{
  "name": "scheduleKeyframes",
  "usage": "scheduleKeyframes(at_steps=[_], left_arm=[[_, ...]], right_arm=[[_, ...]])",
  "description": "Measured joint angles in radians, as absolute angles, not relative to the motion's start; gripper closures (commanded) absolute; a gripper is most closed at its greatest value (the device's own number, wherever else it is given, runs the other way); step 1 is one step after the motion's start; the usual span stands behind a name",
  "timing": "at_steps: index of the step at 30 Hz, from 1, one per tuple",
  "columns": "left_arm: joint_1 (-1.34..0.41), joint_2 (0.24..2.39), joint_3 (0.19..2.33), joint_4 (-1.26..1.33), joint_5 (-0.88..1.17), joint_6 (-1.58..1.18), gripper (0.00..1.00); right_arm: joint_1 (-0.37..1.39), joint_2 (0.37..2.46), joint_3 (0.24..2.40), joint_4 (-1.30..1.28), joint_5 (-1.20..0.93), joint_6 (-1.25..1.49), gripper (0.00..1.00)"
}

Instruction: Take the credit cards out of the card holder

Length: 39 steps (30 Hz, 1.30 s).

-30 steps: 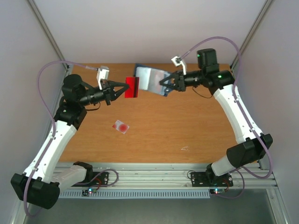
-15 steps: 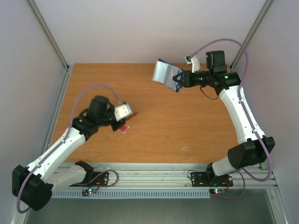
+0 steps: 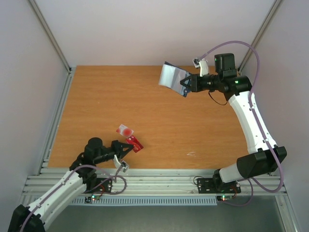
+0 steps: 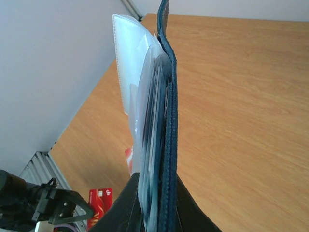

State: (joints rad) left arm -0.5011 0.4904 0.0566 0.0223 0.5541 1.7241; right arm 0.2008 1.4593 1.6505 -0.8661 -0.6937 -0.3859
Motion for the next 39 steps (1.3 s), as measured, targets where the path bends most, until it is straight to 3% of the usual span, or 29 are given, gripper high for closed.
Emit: scheduleKeyframes(at_steps=[10, 15, 22, 31, 33, 36, 39], left_arm=[[-0.501, 0.505, 0.038, 0.118, 0.614, 1.931, 1.00], [-0.501, 0.827, 0.120, 0.208, 0.507, 1.885, 1.00], [-0.479, 1.371, 0.415, 0.436, 0.356, 1.774, 1.00], [-0.392, 1.620, 0.550, 0.400, 0.409, 1.831, 1.00], [-0.384, 1.657, 0.581, 0.369, 0.414, 1.848, 0.88], [-0.384, 1.678, 0.612, 0.355, 0.423, 1.878, 0.49], [-0.384, 1.674, 0.613, 0.337, 0.432, 1.908, 0.33]], right_arm=[[0.201, 1.463, 1.650, -0.875, -0.708, -0.397, 0.99], [0.201, 1.479, 1.650, -0.874, -0.720, -0.402, 0.99], [0.201, 1.495, 1.650, -0.873, -0.739, -0.428, 0.99], [0.173, 1.508, 1.650, -0.873, -0.783, -0.461, 0.99], [0.166, 1.510, 1.650, -0.873, -0.791, -0.466, 0.99], [0.162, 1.511, 1.650, -0.874, -0.802, -0.472, 0.99], [0.162, 1.511, 1.650, -0.875, -0.809, -0.476, 0.99]])
